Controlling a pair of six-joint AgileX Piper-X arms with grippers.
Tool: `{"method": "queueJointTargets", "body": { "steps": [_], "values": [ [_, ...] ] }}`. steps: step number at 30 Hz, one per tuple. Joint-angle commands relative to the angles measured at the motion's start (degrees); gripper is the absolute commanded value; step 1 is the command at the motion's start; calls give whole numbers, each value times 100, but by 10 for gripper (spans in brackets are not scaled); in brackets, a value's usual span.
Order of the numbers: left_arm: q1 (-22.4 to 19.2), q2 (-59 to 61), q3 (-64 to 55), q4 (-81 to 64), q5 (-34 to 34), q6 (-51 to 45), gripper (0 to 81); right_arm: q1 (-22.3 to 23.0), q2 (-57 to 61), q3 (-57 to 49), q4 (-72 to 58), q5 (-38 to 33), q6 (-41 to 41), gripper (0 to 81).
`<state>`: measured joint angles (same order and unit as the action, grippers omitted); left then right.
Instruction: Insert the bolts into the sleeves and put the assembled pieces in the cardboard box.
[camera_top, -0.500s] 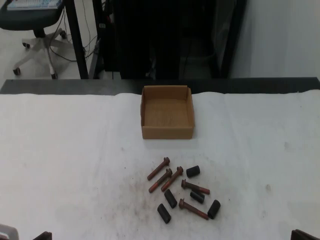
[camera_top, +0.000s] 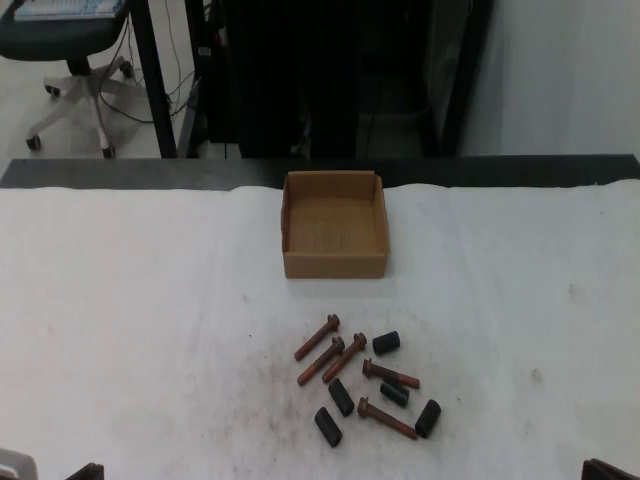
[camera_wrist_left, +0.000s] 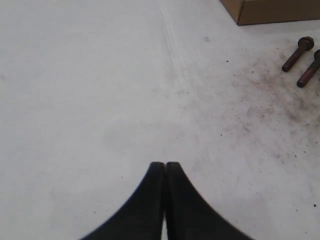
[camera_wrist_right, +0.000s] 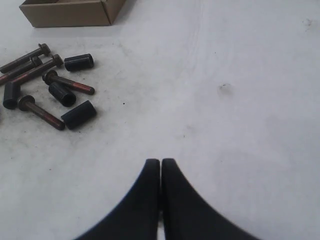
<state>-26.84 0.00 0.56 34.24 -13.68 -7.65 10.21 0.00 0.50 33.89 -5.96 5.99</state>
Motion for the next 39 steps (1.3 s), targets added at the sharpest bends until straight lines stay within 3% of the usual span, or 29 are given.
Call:
{"method": "queueJointTargets", "body": {
  "steps": [1,7,12,15,21,26,28,31,34,39],
  "values": [
    [-11,0,-56,-68,-14,-56,1,-20,0,-50,-78,1,7,8],
    [-11,0,-56,-167,-39,-56,1,-20,0,-50,-87,1,-4,8],
    [-11,0,-56,-1081,1180,-499,1,-20,0,-50,-826,1,-2,8],
    [-11,0,-56,-1768,1368,-498,1,-20,0,-50,-1442,-24,61,8],
    [-11,0,-56,-2805,1412,-833,1,-20,0,-50,-1746,-45,1399,8],
    [-11,0,-56,-3519,1992,-1348,1,-20,0,-50,-2366,-45,2628,8],
    [-11,0,-56,-3753,2234,-1348,1,-20,0,-50,-3034,-235,2720,3],
    [-11,14,-56,-3788,2561,-1058,1,-20,0,-50,-3700,-819,2489,36],
    [-11,494,-403,-3738,2582,-67,1,-20,216,-430,-2610,-1373,1633,71],
    [-11,2093,-1463,-2706,2521,409,1,-20,1286,-1483,-863,-767,-121,72]
  ]
}}
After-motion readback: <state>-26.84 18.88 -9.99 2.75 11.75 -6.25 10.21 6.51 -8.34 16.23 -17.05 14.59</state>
